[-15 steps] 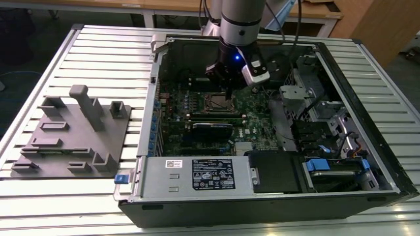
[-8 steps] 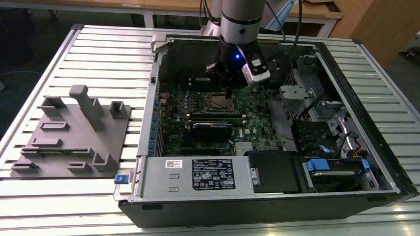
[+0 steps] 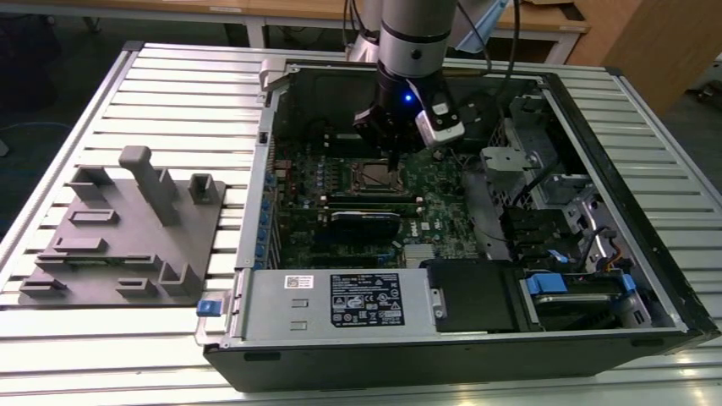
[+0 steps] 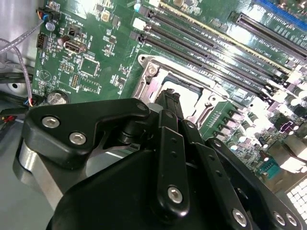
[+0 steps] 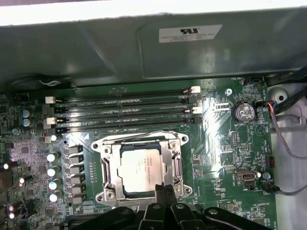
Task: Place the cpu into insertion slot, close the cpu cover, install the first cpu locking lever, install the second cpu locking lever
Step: 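Install the second cpu locking lever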
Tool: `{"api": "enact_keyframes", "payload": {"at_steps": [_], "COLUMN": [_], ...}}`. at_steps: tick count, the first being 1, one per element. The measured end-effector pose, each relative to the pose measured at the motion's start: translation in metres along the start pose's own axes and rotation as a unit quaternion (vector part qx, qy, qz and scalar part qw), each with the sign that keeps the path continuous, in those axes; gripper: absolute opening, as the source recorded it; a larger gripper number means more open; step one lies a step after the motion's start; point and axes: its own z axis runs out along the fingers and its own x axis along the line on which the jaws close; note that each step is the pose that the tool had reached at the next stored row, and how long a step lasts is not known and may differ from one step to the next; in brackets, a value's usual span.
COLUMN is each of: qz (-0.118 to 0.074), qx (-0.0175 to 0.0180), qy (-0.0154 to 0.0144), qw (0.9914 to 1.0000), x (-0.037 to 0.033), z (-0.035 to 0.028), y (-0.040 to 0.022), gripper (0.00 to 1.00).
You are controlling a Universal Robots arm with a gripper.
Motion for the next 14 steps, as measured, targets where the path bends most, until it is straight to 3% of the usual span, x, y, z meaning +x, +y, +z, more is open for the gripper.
{"api": "enact_keyframes", "payload": {"at_steps": [4,8,10,14], "qz": [0.0,0.001,0.001,0.001], "qx": [-0.0015,-0.0131,-0.0173,-0.0182], "qy": [0.0002,0.0037,0.0045,0.0046], "qw": [1.0,0.99991,0.99984,0.99982], "x": [-0.0004,-0.0007,-0.0008,-0.0008], "z": [-0.0001,-0.0001,-0.0001,0.0], "y": [-0.0045,-0.0076,-0.0085,-0.0087], "gripper": [0.1,0.1,0.1,0.1]}}
